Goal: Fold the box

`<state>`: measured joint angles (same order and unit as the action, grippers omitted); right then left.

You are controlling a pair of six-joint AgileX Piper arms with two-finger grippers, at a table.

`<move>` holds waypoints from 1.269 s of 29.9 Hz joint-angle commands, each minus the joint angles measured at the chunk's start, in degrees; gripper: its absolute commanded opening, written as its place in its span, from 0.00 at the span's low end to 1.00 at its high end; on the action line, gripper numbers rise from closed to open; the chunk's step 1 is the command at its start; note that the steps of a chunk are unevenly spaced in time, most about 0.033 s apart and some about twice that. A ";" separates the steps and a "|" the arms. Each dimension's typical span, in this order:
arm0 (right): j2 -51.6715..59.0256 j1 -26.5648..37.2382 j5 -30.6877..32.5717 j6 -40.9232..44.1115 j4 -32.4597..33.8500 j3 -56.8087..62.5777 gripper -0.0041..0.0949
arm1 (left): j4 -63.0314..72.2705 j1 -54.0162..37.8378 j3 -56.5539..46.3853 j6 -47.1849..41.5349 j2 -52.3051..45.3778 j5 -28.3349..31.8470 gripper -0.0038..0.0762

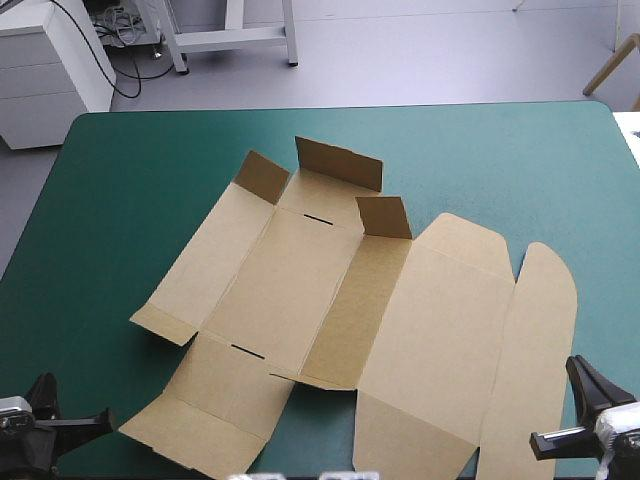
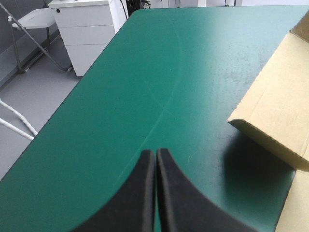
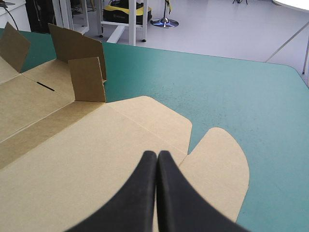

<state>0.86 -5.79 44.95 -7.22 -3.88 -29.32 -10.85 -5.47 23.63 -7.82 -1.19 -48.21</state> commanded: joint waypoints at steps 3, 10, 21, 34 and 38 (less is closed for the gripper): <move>1.00 -0.04 -4.63 -0.11 0.28 -1.57 0.02 | -0.14 0.29 1.56 -0.47 -0.59 4.40 0.04; 1.00 -0.04 -4.63 -0.11 0.28 -1.57 0.02 | -0.14 0.29 1.56 -0.47 -0.59 4.40 0.04; 1.00 -0.04 -4.63 -0.11 0.28 -1.57 0.02 | 0.04 0.29 1.01 -0.47 -0.59 5.53 0.04; 1.00 -0.04 -4.53 -0.27 0.42 -1.57 0.81 | 0.04 0.29 1.01 -0.47 -0.59 5.53 0.04; 1.00 -0.04 -4.53 -0.12 0.42 -1.57 0.92 | 0.04 0.29 1.01 -0.47 -0.59 5.53 0.04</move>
<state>0.86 -5.79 44.95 -7.26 -3.86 -29.32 -10.85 -5.47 23.58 -7.82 -1.19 -47.21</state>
